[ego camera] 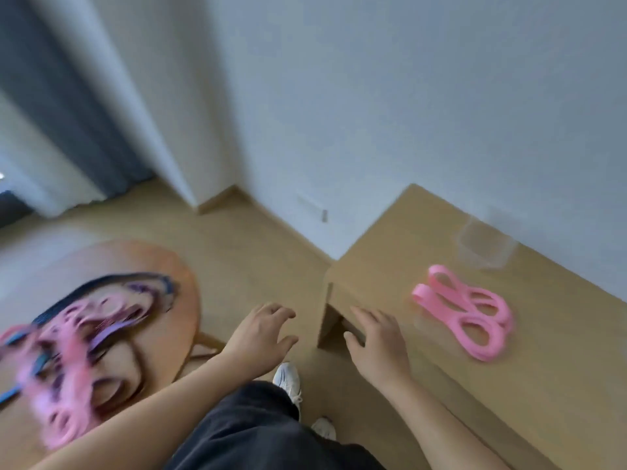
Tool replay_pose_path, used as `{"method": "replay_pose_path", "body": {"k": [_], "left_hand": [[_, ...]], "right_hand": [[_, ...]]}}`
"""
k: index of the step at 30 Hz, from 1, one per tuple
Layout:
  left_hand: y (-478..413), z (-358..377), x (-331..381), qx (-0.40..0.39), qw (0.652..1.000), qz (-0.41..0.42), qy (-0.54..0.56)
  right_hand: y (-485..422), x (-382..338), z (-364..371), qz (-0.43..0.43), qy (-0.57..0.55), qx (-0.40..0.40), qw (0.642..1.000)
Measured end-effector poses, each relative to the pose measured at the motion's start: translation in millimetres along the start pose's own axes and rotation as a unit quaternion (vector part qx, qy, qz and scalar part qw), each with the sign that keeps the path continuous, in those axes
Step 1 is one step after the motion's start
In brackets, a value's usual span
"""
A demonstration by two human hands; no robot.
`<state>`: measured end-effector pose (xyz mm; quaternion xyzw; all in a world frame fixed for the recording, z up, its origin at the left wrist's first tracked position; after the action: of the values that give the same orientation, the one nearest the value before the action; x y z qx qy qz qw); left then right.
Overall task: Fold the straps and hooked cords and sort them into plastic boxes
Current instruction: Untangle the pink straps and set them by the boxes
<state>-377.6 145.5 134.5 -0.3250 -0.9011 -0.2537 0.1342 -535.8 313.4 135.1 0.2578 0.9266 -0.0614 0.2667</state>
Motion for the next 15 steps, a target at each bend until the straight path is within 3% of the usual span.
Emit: {"method": "replay_pose_path", "body": {"k": [7, 12, 15], "left_hand": [[111, -22, -156, 0.106, 0.965, -0.223, 0.086], [188, -22, -252, 0.145, 0.91, -0.351, 0.166], [222, -21, -307, 0.158, 0.869, -0.412, 0.224]], "right_hand": [[-26, -128, 91, -0.206, 0.022, -0.169, 0.964], [-30, -225, 152, -0.303, 0.036, -0.25, 0.919], [-28, -281, 196, -0.316, 0.042, -0.293, 0.901]]}}
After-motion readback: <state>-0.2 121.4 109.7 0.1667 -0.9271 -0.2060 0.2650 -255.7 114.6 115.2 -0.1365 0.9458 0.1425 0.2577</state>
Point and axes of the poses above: each hand's wrist, its own y-axis away from the middle knuckle, its own z-axis out of the palm, x = y × z, the point moved 2 cm from there along -y, towards the middle knuckle, and after that the axes turned 12 degrees about -z, right-handed, at the moved point
